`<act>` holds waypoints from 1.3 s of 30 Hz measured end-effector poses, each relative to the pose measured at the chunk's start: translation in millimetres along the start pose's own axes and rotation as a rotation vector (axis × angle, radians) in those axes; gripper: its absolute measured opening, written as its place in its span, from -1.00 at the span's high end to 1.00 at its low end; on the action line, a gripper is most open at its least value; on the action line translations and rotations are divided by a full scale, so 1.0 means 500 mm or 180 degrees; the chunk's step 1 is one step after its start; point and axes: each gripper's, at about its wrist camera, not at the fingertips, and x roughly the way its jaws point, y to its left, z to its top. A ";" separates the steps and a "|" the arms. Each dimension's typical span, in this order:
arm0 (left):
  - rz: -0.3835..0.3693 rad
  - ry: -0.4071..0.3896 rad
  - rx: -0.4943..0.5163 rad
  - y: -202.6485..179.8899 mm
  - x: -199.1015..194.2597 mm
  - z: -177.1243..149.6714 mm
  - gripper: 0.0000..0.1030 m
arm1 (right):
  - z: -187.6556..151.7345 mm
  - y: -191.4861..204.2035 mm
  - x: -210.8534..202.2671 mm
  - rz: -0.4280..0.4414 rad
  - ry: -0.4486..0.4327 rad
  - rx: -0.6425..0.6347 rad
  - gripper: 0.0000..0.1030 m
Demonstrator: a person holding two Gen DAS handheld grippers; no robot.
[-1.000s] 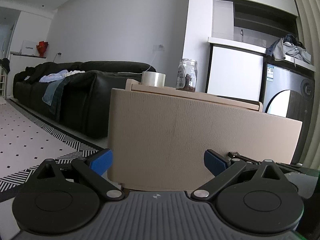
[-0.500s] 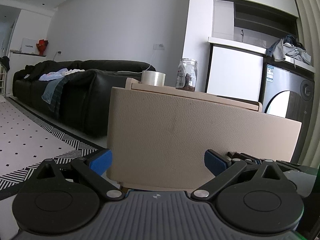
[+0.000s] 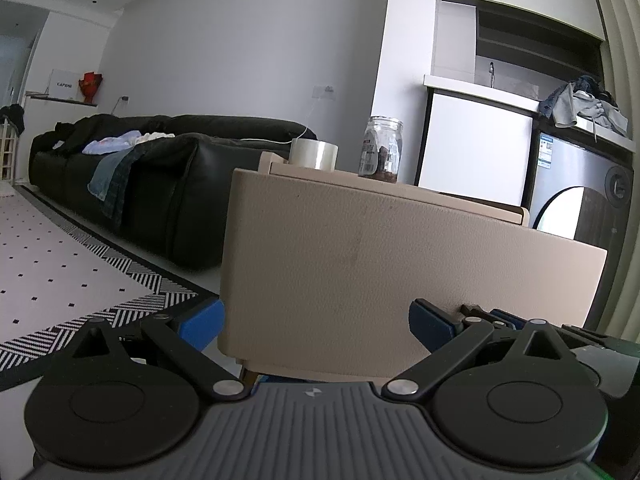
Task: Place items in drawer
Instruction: 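Push the upper drawer shut into the nightstand with the right gripper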
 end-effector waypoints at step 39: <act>0.0041 0.0068 -0.0144 0.013 0.009 -0.007 -0.98 | -0.003 0.012 0.015 -0.0063 -0.0023 -0.0057 0.62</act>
